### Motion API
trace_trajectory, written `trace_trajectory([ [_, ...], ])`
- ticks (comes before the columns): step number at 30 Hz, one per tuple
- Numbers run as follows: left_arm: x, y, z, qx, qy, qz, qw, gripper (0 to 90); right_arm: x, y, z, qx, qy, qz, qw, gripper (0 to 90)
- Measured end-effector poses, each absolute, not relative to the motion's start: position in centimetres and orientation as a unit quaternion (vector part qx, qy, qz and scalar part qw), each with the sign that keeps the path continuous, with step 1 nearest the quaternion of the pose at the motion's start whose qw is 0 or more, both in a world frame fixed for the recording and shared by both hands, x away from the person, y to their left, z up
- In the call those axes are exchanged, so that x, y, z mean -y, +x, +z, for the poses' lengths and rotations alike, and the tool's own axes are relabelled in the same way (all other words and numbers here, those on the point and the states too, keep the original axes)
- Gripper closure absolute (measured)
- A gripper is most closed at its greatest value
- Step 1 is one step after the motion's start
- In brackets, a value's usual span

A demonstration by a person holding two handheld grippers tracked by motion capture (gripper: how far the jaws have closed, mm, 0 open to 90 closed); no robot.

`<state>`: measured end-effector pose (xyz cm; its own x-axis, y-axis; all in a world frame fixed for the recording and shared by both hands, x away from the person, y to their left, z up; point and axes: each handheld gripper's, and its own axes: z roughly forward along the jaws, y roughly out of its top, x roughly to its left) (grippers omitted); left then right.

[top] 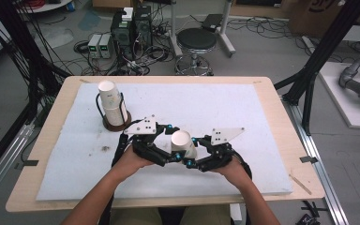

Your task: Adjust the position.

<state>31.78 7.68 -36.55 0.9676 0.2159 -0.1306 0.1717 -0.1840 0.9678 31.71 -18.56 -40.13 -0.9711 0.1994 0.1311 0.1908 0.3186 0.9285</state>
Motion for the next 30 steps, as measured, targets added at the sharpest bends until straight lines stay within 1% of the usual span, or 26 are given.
trace_trajectory([
  [7, -8.4, 32.0, -36.2, -0.128, 0.78, 0.013, 0.613, 15.8, 19.1, 31.7, -40.0, -0.826, 0.117, 0.552, 0.016, 35.6],
  [16, -9.3, 32.1, -35.5, -0.134, 0.789, 0.016, 0.6, 15.8, 19.0, 31.9, -39.8, -0.848, 0.113, 0.518, 0.011, 35.4],
  [25, -9.4, 32.0, -35.2, -0.13, 0.797, 0.016, 0.589, 15.8, 19.1, 32.2, -37.7, -0.866, 0.093, 0.491, 0.031, 35.5],
  [30, -9.4, 32.0, -35.1, -0.128, 0.802, 0.012, 0.583, 15.8, 18.8, 32.3, -37.2, -0.879, 0.078, 0.469, 0.038, 35.5],
])
